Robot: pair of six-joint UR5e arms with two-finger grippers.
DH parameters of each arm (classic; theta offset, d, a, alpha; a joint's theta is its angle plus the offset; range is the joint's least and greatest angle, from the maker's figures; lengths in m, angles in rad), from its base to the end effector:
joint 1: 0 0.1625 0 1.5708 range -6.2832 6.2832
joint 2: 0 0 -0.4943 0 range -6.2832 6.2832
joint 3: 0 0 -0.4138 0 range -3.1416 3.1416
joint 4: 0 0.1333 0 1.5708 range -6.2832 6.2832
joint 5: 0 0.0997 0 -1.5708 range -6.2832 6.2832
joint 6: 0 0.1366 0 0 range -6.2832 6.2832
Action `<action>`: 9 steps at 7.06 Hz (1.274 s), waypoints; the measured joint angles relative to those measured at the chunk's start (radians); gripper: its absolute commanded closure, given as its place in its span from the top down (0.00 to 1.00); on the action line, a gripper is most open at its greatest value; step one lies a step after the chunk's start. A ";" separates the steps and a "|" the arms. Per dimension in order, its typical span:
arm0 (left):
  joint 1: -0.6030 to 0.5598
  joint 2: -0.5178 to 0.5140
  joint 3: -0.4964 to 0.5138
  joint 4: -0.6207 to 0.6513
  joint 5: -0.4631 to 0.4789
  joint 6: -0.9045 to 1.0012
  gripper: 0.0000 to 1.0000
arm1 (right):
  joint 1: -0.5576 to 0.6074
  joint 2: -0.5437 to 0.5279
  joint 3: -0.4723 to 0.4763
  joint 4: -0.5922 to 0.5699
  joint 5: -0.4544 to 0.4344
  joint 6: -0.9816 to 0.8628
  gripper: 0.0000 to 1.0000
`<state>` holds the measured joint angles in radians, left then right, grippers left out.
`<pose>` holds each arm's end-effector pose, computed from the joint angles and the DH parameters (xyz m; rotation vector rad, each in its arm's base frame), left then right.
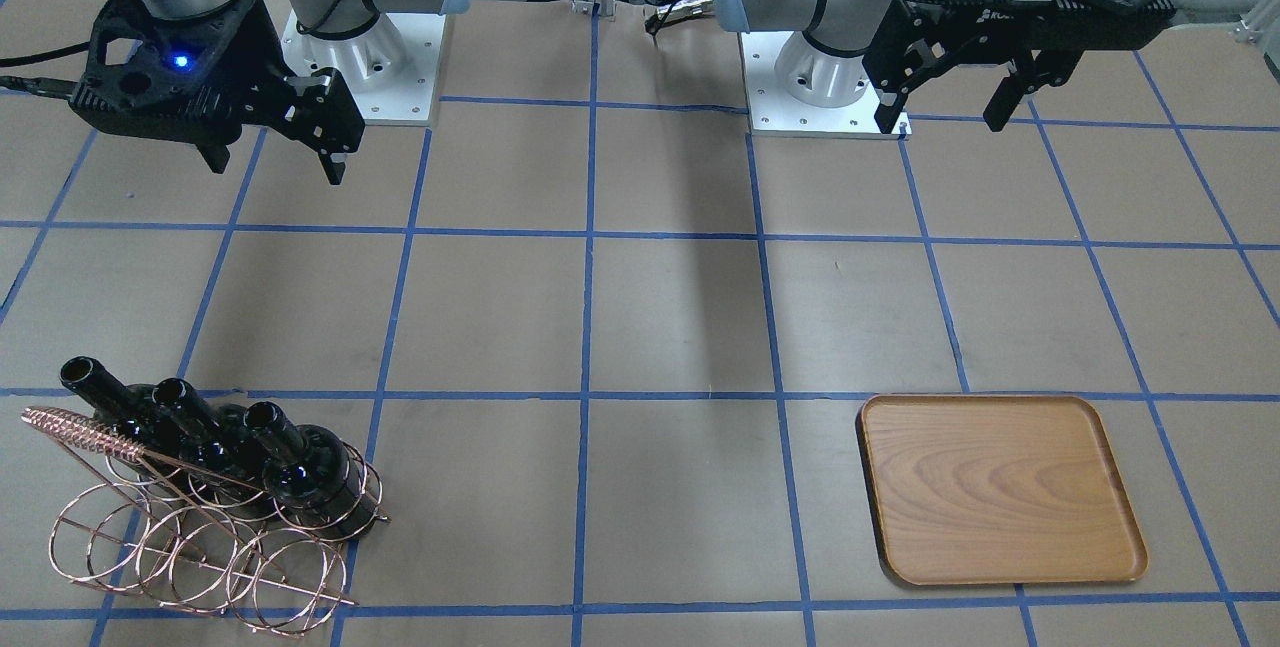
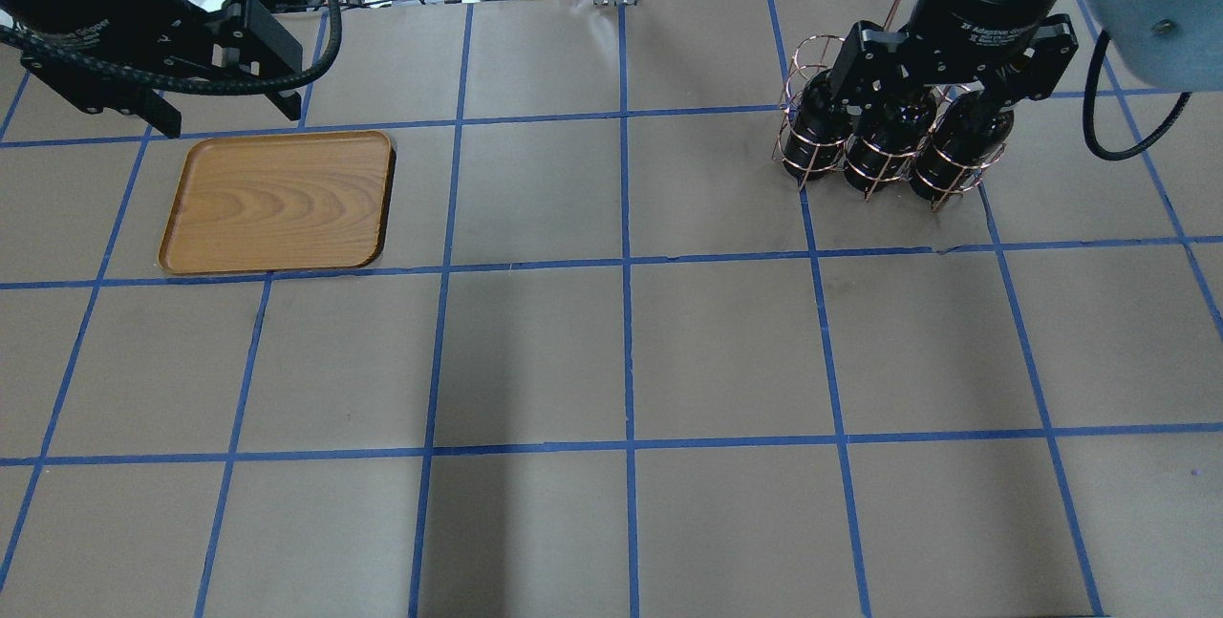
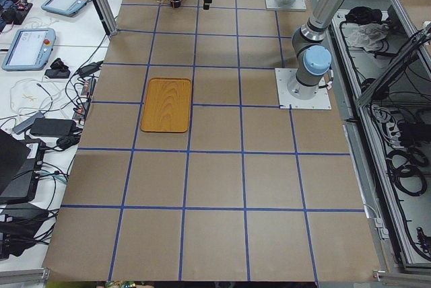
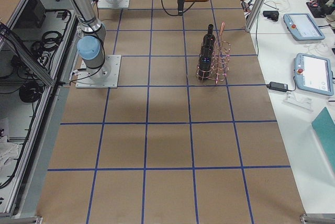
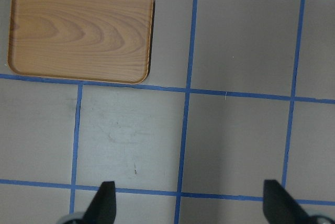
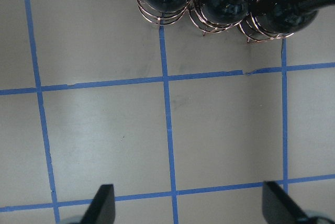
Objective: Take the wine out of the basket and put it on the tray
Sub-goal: 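Lower the right gripper onto the nearest dark bottle in the copper rack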
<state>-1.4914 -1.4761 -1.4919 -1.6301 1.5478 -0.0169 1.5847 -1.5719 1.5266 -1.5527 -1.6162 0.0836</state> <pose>-0.0983 -0.4848 0.6018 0.1480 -3.1135 0.1793 0.1343 -0.5144 0.5418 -0.1089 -3.0953 0.0455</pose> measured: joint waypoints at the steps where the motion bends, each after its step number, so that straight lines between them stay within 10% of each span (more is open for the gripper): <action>1: 0.000 0.000 0.000 -0.002 0.000 0.000 1.00 | -0.002 0.002 0.001 -0.002 0.000 -0.001 0.99; 9: -0.001 -0.005 -0.001 -0.001 -0.001 0.000 1.00 | -0.139 0.205 0.001 -0.288 0.006 0.006 0.96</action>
<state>-1.4922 -1.4814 -1.4926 -1.6312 1.5463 -0.0167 1.4457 -1.3668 1.5277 -1.8406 -1.6099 0.0897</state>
